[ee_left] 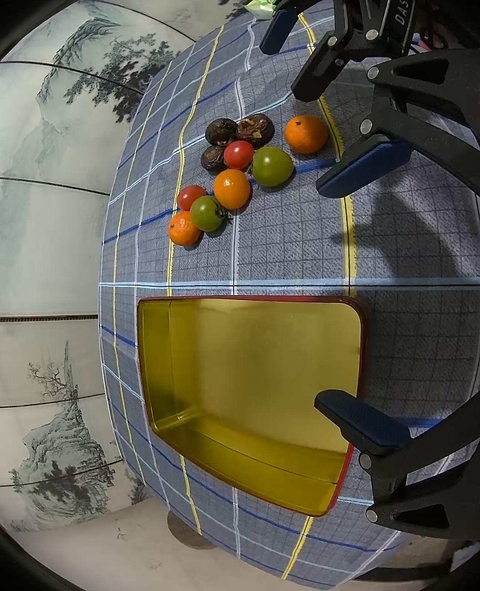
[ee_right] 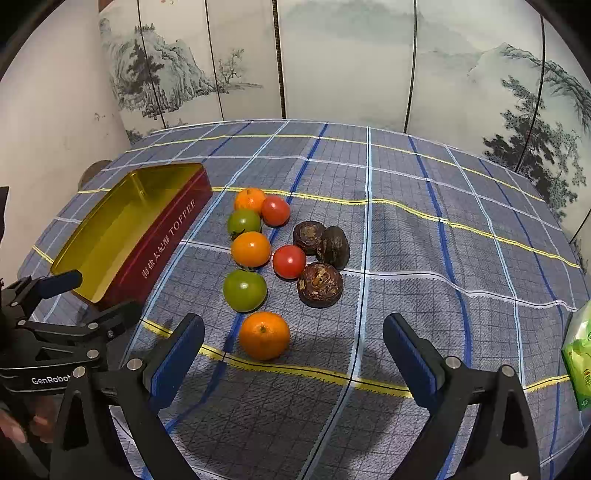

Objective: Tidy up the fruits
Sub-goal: 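Reach the right gripper to the tangerine and close on it, then grasp the green tomato with the left gripper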

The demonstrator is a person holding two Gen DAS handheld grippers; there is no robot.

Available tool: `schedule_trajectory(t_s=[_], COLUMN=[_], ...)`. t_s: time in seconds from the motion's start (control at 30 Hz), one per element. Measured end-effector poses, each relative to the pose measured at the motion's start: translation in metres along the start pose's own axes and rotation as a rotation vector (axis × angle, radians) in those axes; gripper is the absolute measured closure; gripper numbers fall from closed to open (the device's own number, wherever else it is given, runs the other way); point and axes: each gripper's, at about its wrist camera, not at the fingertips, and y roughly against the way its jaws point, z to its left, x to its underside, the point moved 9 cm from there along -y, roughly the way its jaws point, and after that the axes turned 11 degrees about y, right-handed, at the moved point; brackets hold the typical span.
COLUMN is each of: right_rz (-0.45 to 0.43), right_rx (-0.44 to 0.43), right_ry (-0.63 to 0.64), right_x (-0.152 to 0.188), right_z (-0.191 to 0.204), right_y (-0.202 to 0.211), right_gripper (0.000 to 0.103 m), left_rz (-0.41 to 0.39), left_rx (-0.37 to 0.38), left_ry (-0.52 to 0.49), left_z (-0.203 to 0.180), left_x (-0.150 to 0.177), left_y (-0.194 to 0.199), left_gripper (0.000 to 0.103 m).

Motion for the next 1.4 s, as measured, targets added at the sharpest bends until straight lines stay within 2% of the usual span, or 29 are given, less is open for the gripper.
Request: schedule_trajectory(t_s=[0.13, 0.23, 0.5, 0.67, 0.73, 1.0, 1.17, 1.2, 1.33, 1.4], right_rz=[0.004, 0.009, 0.030, 0.057, 0.067, 0.094, 0.088, 0.088, 0.082, 0.081], right_rx=[-0.004, -0.007, -0.026, -0.046, -0.053, -0.076, -0.088, -0.092, -0.096, -0.101], right_ry=[0.004, 0.005, 0.015, 0.022, 0.023, 0.026, 0.020, 0.024, 0.035, 0.032], right_x=[0.001, 0.004, 0.012, 0.018, 0.019, 0.023, 0.024, 0.024, 0.023, 0.023], right_z=[0.002, 0.002, 0.010, 0.017, 0.019, 0.022, 0.024, 0.025, 0.027, 0.026], right_y=[-0.002, -0.003, -0.012, -0.024, -0.031, -0.051, -0.055, -0.055, -0.055, -0.054], right_gripper=[0.007, 0.007, 0.008, 0.019, 0.029, 0.049, 0.052, 0.058, 0.067, 0.067], left_rz=[0.001, -0.016, -0.022, -0.025, -0.021, -0.014, -0.015, -0.012, -0.021, -0.020], left_rx=[0.011, 0.046, 0.027, 0.032, 0.027, 0.013, 0.014, 0.017, 0.023, 0.028], left_ry=[0.011, 0.035, 0.010, 0.016, 0.016, 0.003, -0.012, -0.017, -0.038, -0.049], left_z=[-0.001, -0.003, 0.000, 0.002, 0.001, 0.001, -0.004, -0.007, -0.016, -0.022], left_x=[0.000, -0.002, -0.004, -0.006, -0.006, -0.010, -0.014, -0.015, -0.017, -0.018], left_y=[0.000, 0.001, 0.002, 0.002, 0.002, 0.003, 0.003, 0.002, 0.002, 0.001], left_gripper=[0.000, 0.000, 0.000, 0.001, 0.001, 0.001, 0.001, 0.001, 0.001, 0.001])
